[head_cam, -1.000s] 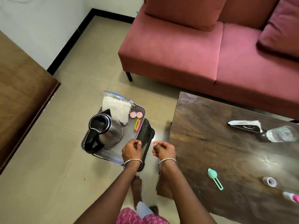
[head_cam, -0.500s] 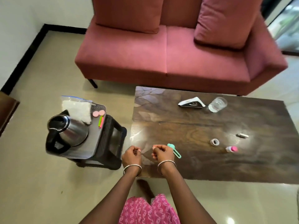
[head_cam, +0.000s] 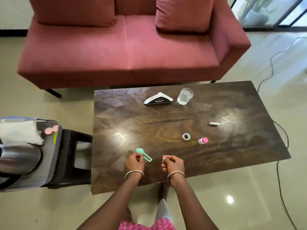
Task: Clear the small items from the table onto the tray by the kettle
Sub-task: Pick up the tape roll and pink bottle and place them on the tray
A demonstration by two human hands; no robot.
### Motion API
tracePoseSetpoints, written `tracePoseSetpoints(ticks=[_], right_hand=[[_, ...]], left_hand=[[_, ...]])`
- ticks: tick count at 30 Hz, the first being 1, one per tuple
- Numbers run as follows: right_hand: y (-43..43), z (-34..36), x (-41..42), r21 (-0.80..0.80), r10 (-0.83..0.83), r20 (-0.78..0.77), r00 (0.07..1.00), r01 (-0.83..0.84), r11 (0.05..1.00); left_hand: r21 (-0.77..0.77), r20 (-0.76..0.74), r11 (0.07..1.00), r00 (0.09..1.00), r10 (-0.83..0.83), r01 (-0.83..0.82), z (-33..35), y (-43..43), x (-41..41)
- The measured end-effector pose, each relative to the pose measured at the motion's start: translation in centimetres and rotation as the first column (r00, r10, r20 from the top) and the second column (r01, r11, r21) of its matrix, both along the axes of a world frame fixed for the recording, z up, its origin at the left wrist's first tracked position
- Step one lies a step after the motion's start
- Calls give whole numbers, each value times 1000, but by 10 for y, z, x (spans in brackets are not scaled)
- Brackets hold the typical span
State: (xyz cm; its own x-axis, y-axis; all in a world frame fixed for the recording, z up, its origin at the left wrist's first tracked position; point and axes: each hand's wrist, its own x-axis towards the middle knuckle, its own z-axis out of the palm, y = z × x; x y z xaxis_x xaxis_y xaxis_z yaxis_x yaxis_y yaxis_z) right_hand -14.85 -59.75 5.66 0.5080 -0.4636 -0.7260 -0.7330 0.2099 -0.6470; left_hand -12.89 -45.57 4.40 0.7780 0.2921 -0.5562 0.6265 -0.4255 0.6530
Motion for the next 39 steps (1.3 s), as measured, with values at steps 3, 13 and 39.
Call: tracePoseSetpoints(ticks=[3,13,39], right_hand=[[-53,-11,10,-10,-40,-22,999,40,999],[-208,-55,52,-379,-98,-171,980,27,925],[-239,-94,87,-581,352,-183,918,-390,715]], left_hand=[[17,8,1000,1000,-25,25,-6,-48,17],[119,-86,916,923,-374,382,-41,-187,78],[320,-183,609,678,-712,726,-107,-238,114]])
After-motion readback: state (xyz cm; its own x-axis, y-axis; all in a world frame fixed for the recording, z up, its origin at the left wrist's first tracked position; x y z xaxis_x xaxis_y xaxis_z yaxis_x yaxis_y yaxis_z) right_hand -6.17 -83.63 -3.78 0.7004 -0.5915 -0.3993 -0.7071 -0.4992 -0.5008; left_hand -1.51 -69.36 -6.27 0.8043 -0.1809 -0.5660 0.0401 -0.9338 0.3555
